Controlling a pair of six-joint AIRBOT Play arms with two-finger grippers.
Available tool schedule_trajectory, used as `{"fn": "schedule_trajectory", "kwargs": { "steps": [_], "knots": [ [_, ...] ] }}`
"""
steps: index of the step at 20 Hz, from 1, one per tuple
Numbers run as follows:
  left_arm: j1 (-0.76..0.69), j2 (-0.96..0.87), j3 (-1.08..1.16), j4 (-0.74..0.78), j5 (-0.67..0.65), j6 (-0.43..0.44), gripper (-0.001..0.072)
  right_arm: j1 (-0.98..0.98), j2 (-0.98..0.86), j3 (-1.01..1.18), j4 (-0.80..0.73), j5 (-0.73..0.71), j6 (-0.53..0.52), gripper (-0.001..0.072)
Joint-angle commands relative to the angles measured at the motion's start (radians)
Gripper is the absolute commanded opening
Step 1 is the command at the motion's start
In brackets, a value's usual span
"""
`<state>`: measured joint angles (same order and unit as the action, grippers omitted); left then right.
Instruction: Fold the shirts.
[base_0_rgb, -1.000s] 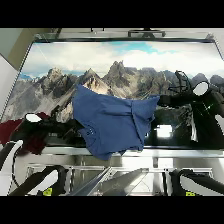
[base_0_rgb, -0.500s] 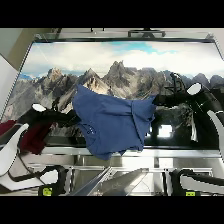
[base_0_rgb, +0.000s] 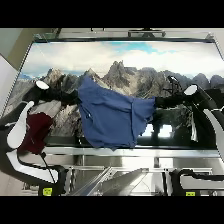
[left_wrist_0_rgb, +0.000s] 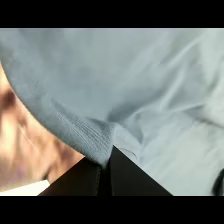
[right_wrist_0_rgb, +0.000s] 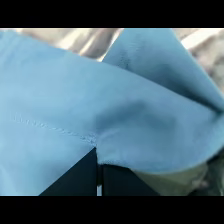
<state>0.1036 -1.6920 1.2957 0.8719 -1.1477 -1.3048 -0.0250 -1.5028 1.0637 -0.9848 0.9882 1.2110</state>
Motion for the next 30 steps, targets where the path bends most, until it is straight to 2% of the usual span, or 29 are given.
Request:
{"fn": "schedule_trajectory", "kwargs": {
  "steps": [1, 4, 7, 8, 9, 10, 11, 12, 13, 15, 17, 19, 20, 21, 22, 23, 27, 30],
  "knots": [
    [-0.002, -0.14, 0.275, 0.0, -0.059, -0.006, 0.001, 0.002, 0.024, -0.023, 0.006, 0.121, -0.002, 0.0012],
    [-0.013, -0.269, 0.503, 0.001, -0.087, -0.006, 0.001, 0.015, 0.103, -0.152, 0.041, 0.136, 0.023, 0.0012],
    [-0.014, -0.38, 0.669, -0.003, -0.14, -0.017, 0.0012, 0.048, 0.171, -0.285, 0.085, 0.061, 0.024, 0.0013],
    [-0.014, -0.405, 0.706, -0.003, -0.174, -0.018, 0.0124, 0.057, 0.175, -0.304, 0.097, 0.04, 0.023, 0.0014],
    [-0.014, -0.424, 0.74, -0.003, -0.217, -0.038, 0.0301, 0.061, 0.175, -0.306, 0.106, 0.042, 0.023, 0.0019],
    [-0.012, -0.431, 0.762, -0.003, -0.261, -0.05, 0.0338, 0.06, 0.177, -0.301, 0.115, 0.05, 0.023, 0.0097],
    [0.0, -0.425, 0.77, -0.003, -0.305, -0.05, 0.0338, 0.054, 0.177, -0.285, 0.114, 0.076, 0.023, 0.033],
    [0.011, -0.415, 0.766, -0.002, -0.341, -0.05, 0.0337, 0.04, 0.177, -0.258, 0.113, 0.131, 0.022, 0.0449],
    [0.024, -0.394, 0.745, -0.001, -0.377, -0.051, 0.0338, 0.021, 0.18, -0.228, 0.114, 0.191, 0.013, 0.0446],
    [0.058, -0.344, 0.671, -0.001, -0.473, -0.059, 0.0337, -0.033, 0.201, -0.174, 0.113, 0.283, -0.001, 0.0447],
    [0.079, -0.283, 0.549, 0.002, -0.549, -0.058, 0.0337, -0.11, 0.232, -0.145, 0.11, 0.307, -0.001, 0.0447],
    [0.09, -0.203, 0.385, 0.036, -0.57, -0.058, 0.0336, -0.199, 0.257, -0.145, 0.104, 0.324, -0.001, 0.0447],
    [0.09, -0.154, 0.288, 0.079, -0.561, -0.058, 0.0336, -0.234, 0.258, -0.146, 0.103, 0.336, -0.011, 0.0448],
    [0.09, -0.107, 0.198, 0.119, -0.545, -0.058, 0.0336, -0.261, 0.257, -0.148, 0.103, 0.338, -0.023, 0.049],
    [0.09, -0.061, 0.105, 0.16, -0.525, -0.058, 0.0337, -0.279, 0.255, -0.15, 0.103, 0.336, -0.047, 0.0657],
    [0.09, -0.02, 0.022, 0.184, -0.501, -0.057, 0.0337, -0.282, 0.25, -0.15, 0.103, 0.329, -0.076, 0.0691],
    [0.087, 0.091, -0.256, 0.175, -0.352, -0.031, 0.0337, -0.276, 0.173, -0.152, 0.107, 0.319, -0.082, 0.069],
    [0.062, 0.079, -0.353, 0.169, -0.263, -0.021, 0.0337, -0.24, 0.094, -0.168, 0.111, 0.32, -0.083, 0.069]
  ]
}}
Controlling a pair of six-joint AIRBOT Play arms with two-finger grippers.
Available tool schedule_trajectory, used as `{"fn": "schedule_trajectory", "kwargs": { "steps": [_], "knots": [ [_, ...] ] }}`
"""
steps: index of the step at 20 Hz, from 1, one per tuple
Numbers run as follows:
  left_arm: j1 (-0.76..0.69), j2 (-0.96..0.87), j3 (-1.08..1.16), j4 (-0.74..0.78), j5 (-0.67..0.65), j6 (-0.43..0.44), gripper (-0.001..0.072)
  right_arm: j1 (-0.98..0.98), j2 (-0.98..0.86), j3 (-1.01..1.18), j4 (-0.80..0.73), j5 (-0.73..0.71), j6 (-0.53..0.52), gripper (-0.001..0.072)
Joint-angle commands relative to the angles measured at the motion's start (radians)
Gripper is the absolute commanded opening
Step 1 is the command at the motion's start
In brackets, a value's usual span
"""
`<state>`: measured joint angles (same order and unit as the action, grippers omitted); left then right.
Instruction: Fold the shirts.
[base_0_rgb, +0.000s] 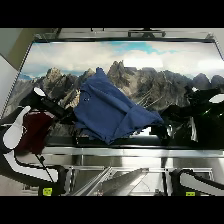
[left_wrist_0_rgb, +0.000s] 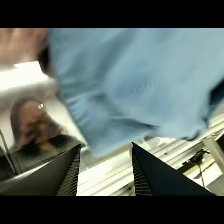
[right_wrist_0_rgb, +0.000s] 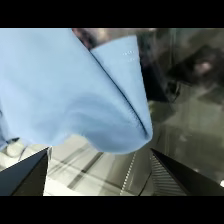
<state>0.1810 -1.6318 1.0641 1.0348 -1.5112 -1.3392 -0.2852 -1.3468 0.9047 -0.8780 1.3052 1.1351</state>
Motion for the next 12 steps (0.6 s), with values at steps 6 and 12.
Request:
{"fn": "schedule_trajectory", "kwargs": {
  "steps": [6, 12],
  "knots": [
    [-0.116, -0.097, -0.038, -0.093, 0.166, 0.059, 0.0333, 0.138, -0.175, -0.008, 0.083, -0.116, -0.053, 0.0284],
    [-0.192, -0.003, 0.109, -0.097, 0.103, 0.11, 0.0012, 0.134, -0.11, 0.05, 0.292, 0.048, -0.165, 0.0013]
  ]
}}
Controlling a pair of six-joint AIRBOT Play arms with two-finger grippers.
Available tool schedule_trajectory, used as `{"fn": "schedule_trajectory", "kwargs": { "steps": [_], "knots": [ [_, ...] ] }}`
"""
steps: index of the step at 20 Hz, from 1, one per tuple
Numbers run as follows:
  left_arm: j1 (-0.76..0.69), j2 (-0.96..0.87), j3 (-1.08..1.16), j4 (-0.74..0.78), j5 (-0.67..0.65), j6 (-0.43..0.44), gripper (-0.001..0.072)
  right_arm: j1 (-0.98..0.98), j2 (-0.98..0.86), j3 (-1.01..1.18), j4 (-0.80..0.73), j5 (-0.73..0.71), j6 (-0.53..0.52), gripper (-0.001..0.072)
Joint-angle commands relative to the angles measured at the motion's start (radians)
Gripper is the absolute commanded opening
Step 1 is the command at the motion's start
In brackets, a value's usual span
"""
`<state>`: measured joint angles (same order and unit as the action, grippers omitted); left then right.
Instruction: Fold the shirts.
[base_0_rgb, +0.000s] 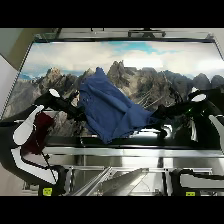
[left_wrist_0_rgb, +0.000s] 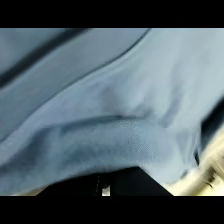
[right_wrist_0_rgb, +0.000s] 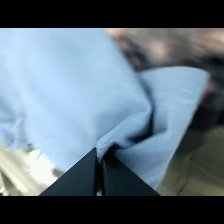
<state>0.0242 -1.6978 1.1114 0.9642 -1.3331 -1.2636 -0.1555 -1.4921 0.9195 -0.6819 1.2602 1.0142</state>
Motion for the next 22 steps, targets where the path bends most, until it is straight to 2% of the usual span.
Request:
{"fn": "schedule_trajectory", "kwargs": {
  "steps": [1, 4, 7, 10, 12, 14, 16, 19, 22],
  "knots": [
    [-0.048, 0.128, 0.095, -0.027, -0.106, 0.044, 0.0012, 0.0, 0.082, 0.068, 0.119, 0.138, -0.045, 0.0013],
    [-0.047, 0.373, 0.244, -0.151, -0.177, 0.099, 0.0019, -0.04, 0.289, 0.188, 0.267, 0.22, -0.047, 0.0013],
    [0.031, 0.626, 0.481, -0.352, -0.15, 0.1, 0.002, -0.115, 0.528, 0.357, 0.384, 0.211, -0.039, 0.0012],
    [0.156, 0.79, 0.757, -0.359, -0.057, 0.092, 0.0021, -0.2, 0.733, 0.502, 0.39, 0.12, -0.015, 0.0012],
    [0.258, 0.847, 0.888, -0.357, -0.043, 0.092, 0.0021, -0.257, 0.842, 0.563, 0.37, 0.047, -0.016, 0.0012],
    [0.344, 0.864, 0.926, -0.357, -0.043, 0.092, 0.0021, -0.289, 0.908, 0.583, 0.283, -0.029, -0.016, 0.0011],
    [0.367, 0.831, 0.876, -0.367, -0.044, 0.092, 0.0021, -0.292, 0.89, 0.578, 0.242, -0.04, -0.016, 0.0011],
    [0.266, 0.683, 0.752, -0.381, -0.026, 0.156, 0.0021, -0.266, 0.743, 0.539, 0.24, 0.002, -0.04, 0.0012],
    [0.121, 0.435, 0.679, -0.281, 0.063, 0.22, 0.0021, -0.135, 0.521, 0.423, 0.223, -0.007, -0.111, 0.0012]
  ]
}}
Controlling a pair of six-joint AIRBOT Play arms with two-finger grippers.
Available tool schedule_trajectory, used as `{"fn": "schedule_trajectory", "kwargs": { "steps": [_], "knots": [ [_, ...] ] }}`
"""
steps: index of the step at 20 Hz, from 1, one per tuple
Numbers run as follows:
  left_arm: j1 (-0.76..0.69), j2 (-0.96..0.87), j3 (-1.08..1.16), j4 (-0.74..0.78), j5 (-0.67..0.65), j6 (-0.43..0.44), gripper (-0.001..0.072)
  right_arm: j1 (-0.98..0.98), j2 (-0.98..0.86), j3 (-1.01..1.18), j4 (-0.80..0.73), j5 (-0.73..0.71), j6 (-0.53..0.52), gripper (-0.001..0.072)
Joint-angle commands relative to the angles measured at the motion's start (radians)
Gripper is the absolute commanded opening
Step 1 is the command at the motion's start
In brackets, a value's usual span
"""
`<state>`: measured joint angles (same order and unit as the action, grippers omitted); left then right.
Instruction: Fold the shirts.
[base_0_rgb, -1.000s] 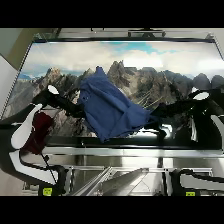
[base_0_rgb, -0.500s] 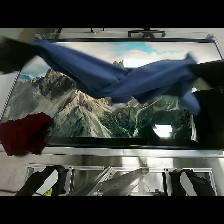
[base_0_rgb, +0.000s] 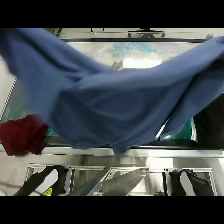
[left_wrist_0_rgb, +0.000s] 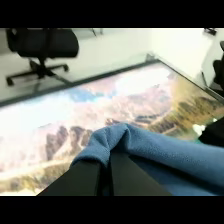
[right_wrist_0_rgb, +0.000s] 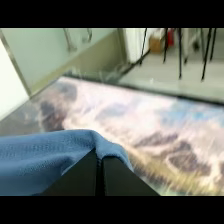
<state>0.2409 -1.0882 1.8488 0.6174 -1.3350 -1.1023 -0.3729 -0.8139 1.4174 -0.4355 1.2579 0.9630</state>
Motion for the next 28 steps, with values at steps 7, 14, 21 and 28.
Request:
{"fn": "schedule_trajectory", "kwargs": {
  "steps": [7, 14, 21, 28],
  "knots": [
    [-0.217, -0.946, 0.194, 0.198, 0.06, 0.032, 0.0017, 0.285, -0.824, -0.212, -0.033, -0.305, -0.193, 0.0014],
    [-0.114, -1.029, 0.251, 0.193, -0.208, -0.132, 0.0699, 0.164, -0.937, 0.014, -0.003, -0.043, -0.118, 0.0337],
    [-0.068, -0.734, -0.323, 0.263, -0.336, -0.14, 0.0416, 0.063, -0.599, -0.256, -0.48, 0.107, 0.043, 0.0348],
    [-0.049, -0.631, -0.705, 0.389, 0.013, -0.135, 0.0416, 0.055, -0.449, -0.557, -0.488, -0.081, 0.04, 0.0656]
  ]
}}
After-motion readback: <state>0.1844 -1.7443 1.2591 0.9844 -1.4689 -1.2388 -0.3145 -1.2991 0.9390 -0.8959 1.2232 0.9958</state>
